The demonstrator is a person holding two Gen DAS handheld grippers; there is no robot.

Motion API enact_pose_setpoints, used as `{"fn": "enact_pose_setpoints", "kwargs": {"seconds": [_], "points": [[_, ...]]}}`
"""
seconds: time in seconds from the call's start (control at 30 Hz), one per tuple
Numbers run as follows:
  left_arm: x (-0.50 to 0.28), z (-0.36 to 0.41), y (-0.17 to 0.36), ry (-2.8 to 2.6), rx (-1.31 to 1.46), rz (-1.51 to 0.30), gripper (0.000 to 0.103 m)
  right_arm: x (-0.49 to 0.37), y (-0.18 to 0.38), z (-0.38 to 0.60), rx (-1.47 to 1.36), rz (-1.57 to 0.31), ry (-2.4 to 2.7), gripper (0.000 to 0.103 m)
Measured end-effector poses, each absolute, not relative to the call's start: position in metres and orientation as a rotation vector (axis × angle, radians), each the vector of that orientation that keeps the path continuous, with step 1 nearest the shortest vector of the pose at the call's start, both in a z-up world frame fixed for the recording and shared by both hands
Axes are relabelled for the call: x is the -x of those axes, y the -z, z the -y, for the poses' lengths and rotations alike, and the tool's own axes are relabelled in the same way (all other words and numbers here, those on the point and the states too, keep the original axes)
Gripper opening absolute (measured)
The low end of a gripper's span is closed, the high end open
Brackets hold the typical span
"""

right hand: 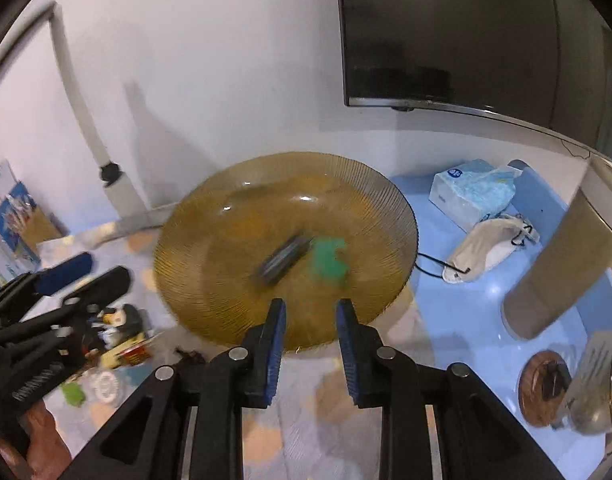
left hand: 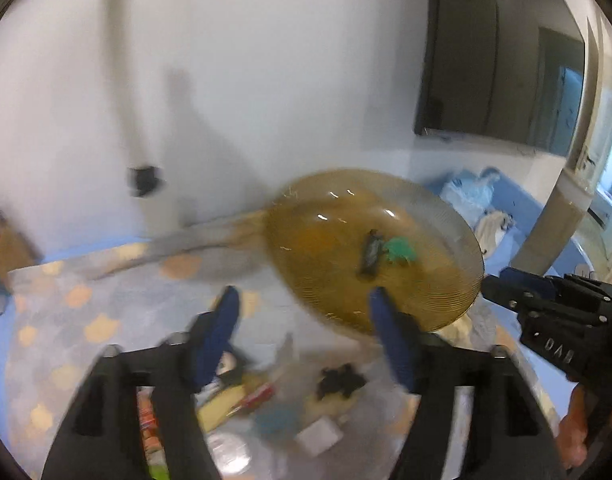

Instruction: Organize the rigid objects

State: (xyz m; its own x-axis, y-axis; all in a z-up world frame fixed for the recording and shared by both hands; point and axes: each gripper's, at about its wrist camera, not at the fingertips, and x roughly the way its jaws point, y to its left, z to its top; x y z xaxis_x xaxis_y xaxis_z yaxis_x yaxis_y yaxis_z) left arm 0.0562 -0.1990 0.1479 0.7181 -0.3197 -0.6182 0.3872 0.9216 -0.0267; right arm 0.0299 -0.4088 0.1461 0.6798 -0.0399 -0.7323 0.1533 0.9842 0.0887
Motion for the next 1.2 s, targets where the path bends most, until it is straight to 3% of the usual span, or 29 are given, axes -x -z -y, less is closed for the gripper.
{"fn": "enact_pose_setpoints", "kwargs": {"seconds": [0.17,0.27,0.33,0.4,0.7,0.8,0.87,0.93,1.0,1.2], "points": [[0.0,0.139,-0.168,0.282,-0.114,-0.585,0.072,0.006,-0.166,0.376,-0.15,-0.788,0.028,0.025],[0.028,0.102,-0.163,0.202,-0.096,-0.575,0.081,0.024,-0.17,0.347,-0.139,-0.78,-0.022,0.026],[0.04,0.081,-0.15,0.136,-0.093,-0.593,0.082,0.032,-0.163,0.327,-0.118,-0.784,-0.039,0.031],[0.047,0.063,-0.128,0.095,-0.08,-0.633,0.082,0.038,-0.145,0.306,-0.102,-0.808,-0.054,0.036],[0.043,0.024,-0.033,0.032,0.045,-0.894,0.081,0.018,-0.04,0.269,0.025,-0.986,0.044,0.037],[0.039,0.024,-0.026,0.034,0.059,-0.915,0.081,0.013,-0.037,0.27,0.065,-0.966,0.078,0.064],[0.037,0.025,-0.02,0.034,0.065,-0.929,0.081,0.011,-0.035,0.272,0.062,-0.968,0.089,0.075],[0.037,0.03,-0.017,0.014,0.04,-0.933,0.082,0.011,-0.031,0.275,0.073,-0.963,0.134,0.094],[0.037,0.032,-0.015,0.008,0.02,-0.937,0.082,0.008,-0.031,0.278,0.078,-0.963,0.158,0.102],[0.036,0.036,-0.01,0.022,0.001,-0.955,0.1,0.004,-0.027,0.299,-0.07,-0.977,0.145,0.103]]}}
